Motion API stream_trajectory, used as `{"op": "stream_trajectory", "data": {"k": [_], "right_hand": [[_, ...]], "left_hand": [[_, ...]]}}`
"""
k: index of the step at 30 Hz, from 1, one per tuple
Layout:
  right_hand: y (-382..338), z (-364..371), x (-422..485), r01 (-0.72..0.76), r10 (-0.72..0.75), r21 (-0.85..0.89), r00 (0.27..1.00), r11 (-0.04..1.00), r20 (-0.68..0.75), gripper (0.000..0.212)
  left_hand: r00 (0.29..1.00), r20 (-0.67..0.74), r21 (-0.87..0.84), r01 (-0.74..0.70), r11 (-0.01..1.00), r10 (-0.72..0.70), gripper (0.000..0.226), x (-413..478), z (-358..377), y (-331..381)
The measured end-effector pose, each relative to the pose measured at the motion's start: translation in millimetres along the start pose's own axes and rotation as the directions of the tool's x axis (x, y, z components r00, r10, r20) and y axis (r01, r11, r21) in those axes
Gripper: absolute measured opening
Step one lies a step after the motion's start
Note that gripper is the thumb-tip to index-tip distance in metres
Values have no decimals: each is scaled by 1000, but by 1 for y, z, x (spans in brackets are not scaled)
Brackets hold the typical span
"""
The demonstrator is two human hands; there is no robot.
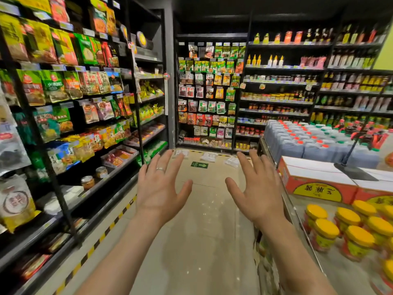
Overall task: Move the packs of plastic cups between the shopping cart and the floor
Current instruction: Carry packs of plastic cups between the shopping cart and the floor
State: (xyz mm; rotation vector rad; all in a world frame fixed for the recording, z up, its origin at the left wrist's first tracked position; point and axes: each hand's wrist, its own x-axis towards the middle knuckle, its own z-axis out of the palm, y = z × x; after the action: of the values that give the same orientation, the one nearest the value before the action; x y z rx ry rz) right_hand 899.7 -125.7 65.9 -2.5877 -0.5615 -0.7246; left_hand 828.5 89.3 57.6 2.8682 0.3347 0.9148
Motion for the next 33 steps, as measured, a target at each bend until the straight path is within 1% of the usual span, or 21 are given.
{"op": "stream_trajectory", "data": {"k": [3, 8, 12, 18, 24, 29, 33], "right_hand": [[9, 20, 30, 8, -8, -11, 1000, 1000, -5, 73], [17, 57, 78, 10, -12, -43, 999, 999, -50, 70], [20, 84, 133, -27, 25, -62, 999, 998, -30, 70], [15, 132, 228, -56, 46, -113, 995, 992, -93, 73], [5, 189, 323, -120, 110, -128, 991, 985, -79, 70], [5, 230, 372, -157, 147, -86, 983, 984, -110, 76], [3, 269, 408, -149, 142, -88, 986, 985, -86, 70]], "left_hand": [[1000, 16, -2, -1, 1000, 1, 73, 31, 24, -6], [1000, -4, -23, -23, 999, 23, 73, 86, 63, -15], [999, -16, -58, -43, 997, 43, 75, 143, 97, -27], [996, -29, -112, -91, 990, 88, 75, 248, 148, -62], [993, -34, -144, -118, 983, 114, 73, 349, 188, -110], [988, -52, -160, -154, 975, 147, 72, 407, 219, -142], [987, -51, -147, -158, 976, 152, 72, 442, 247, -162]]}}
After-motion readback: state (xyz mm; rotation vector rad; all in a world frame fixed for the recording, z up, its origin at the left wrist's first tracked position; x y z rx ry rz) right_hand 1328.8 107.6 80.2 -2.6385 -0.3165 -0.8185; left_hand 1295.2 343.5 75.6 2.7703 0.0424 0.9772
